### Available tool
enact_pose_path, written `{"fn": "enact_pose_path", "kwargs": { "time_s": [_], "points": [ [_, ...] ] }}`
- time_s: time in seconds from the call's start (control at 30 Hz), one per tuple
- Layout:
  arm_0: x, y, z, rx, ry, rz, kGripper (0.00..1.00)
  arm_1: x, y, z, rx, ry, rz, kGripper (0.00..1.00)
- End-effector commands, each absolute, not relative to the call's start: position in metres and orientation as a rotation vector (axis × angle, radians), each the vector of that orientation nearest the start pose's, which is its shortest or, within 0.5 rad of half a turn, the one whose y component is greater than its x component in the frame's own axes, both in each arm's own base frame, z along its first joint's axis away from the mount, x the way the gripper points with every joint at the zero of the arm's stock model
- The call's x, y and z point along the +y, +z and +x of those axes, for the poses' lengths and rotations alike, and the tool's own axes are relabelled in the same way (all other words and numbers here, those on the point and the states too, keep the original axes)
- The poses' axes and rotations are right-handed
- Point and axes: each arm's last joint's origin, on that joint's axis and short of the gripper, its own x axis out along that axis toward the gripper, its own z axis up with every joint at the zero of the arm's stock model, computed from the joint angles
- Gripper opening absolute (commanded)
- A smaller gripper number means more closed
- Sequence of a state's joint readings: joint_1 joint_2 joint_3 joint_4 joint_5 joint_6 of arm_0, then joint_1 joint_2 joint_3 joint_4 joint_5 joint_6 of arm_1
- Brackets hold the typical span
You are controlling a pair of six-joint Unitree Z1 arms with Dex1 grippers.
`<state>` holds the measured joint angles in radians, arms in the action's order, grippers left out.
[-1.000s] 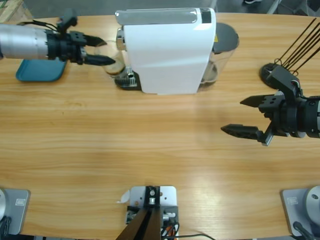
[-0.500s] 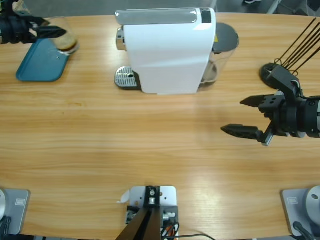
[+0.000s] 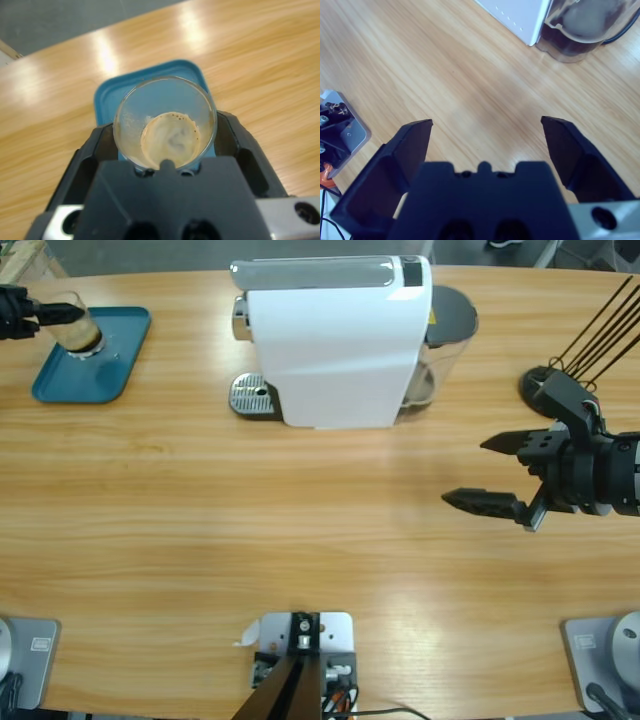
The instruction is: Pour coffee
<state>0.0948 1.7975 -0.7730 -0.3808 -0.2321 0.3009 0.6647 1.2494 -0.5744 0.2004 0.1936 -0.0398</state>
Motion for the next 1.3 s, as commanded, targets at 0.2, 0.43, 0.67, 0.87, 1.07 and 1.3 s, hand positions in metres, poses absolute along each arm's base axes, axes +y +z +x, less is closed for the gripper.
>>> {"fn": "enact_pose_path", "kwargs": {
  "time_s": [0.2, 0.43, 0.67, 0.87, 1.07, 1.3],
  "points": [
    [0.028, 0.183, 0.339, 0.695, -0.200, 0.153, 0.000, 0.114, 0.247, 0.126, 0.879, 0.836, -0.238, 1.000],
    [0.028, 0.171, 0.344, 0.713, -0.200, 0.140, 0.000, 0.114, 0.247, 0.126, 0.881, 0.834, -0.237, 1.000],
    [0.025, 0.167, 0.336, 0.736, -0.221, 0.099, 0.974, 0.114, 0.248, 0.125, 0.879, 0.834, -0.236, 1.000],
    [0.022, 0.185, 0.315, 0.699, -0.226, 0.098, 0.991, 0.112, 0.249, 0.123, 0.868, 0.835, -0.234, 1.000],
    [0.021, 0.214, 0.287, 0.647, -0.171, 0.121, 0.991, 0.112, 0.250, 0.123, 0.865, 0.834, -0.234, 1.000],
    [0.018, 0.270, 0.217, 0.663, -0.063, 0.115, 0.991, 0.109, 0.252, 0.120, 0.847, 0.835, -0.230, 1.000]
  ]
}}
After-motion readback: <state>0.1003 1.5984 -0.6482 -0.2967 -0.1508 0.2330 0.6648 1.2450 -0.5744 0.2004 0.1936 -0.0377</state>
